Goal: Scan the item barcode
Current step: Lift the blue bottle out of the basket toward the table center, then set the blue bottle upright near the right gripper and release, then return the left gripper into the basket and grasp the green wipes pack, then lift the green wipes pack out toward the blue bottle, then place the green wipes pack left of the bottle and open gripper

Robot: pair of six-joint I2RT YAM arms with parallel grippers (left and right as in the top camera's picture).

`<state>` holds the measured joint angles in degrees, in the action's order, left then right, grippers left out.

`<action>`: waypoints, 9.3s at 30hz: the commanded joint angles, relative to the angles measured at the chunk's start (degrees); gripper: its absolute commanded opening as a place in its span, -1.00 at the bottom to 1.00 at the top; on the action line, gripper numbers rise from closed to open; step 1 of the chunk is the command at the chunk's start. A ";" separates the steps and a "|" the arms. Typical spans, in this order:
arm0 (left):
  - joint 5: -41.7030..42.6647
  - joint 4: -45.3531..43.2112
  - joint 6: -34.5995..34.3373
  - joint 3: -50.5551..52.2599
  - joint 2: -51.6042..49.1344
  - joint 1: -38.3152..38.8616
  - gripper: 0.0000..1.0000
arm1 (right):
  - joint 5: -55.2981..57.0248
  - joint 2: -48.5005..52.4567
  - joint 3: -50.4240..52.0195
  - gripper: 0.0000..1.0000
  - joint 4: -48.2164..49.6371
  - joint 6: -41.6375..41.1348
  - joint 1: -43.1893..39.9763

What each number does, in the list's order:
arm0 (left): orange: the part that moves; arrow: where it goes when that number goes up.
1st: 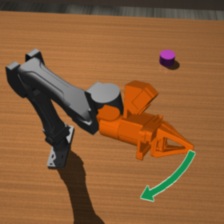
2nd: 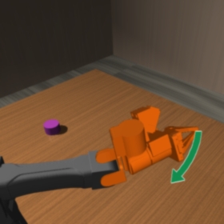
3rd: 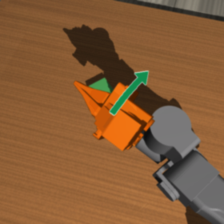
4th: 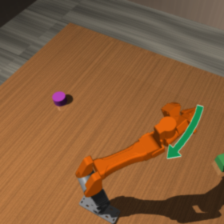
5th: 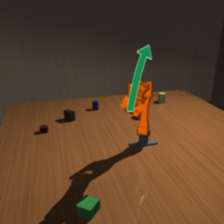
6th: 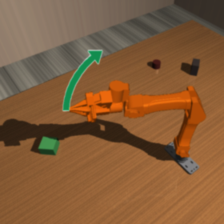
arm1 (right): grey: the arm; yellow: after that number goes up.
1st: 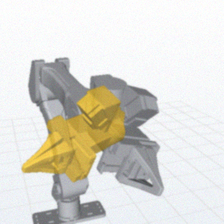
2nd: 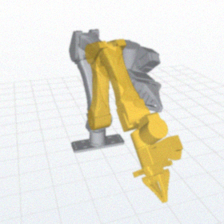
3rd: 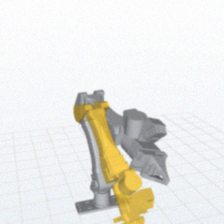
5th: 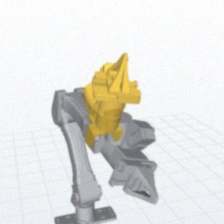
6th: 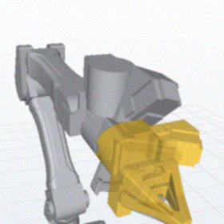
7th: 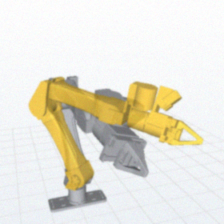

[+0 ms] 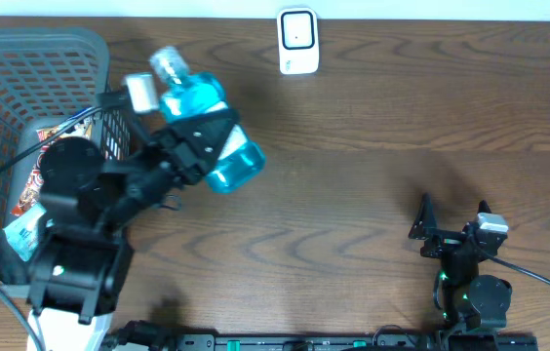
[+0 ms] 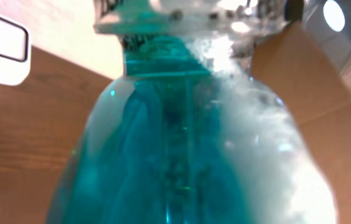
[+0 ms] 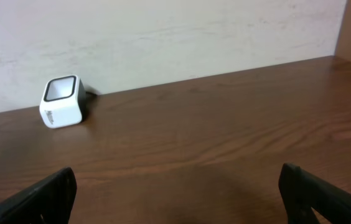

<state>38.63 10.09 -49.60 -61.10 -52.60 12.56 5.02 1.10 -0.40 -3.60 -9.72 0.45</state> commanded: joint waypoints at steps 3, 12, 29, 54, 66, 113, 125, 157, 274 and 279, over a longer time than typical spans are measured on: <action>-8.52 -0.74 4.46 -1.44 -6.78 11.13 -0.46 | 0.87 -0.02 0.09 0.98 -0.11 0.79 0.31; -20.15 -2.34 5.03 -1.44 -25.81 26.73 -0.46 | 0.85 -0.02 0.09 0.99 -0.11 0.79 0.31; -20.35 -23.17 4.33 -1.44 -54.07 34.86 -0.43 | 0.87 -0.02 0.09 0.99 -0.09 0.79 0.31; -21.79 -21.22 4.20 -1.46 -58.93 37.00 0.70 | 0.85 -0.02 0.09 0.99 -0.11 0.79 0.31; -35.36 -1.99 17.70 -7.43 -46.73 35.85 0.99 | 0.87 -0.02 0.09 0.98 -0.09 0.79 0.31; -53.31 55.98 -24.83 -20.61 -41.18 -40.81 0.95 | 0.87 -0.02 0.09 0.99 -0.09 0.79 0.31; -53.27 40.30 -20.02 -7.61 -41.29 -45.40 0.95 | 0.85 -0.02 0.09 0.98 -0.09 0.79 0.31; -52.68 20.96 -19.41 2.78 -50.21 -49.13 0.96 | 0.87 -0.02 0.09 0.99 -0.09 0.79 0.31; -12.28 -34.97 3.04 16.31 -51.91 26.80 -0.85 | 0.85 -0.02 0.09 0.99 -0.09 0.79 0.31; -12.24 -35.04 1.99 16.55 -54.64 26.62 -0.85 | 0.87 -0.02 0.09 0.99 -0.11 0.79 0.31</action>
<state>24.71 -24.71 -45.95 -45.01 -104.71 39.72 5.02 1.10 -0.40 -3.60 -9.58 0.45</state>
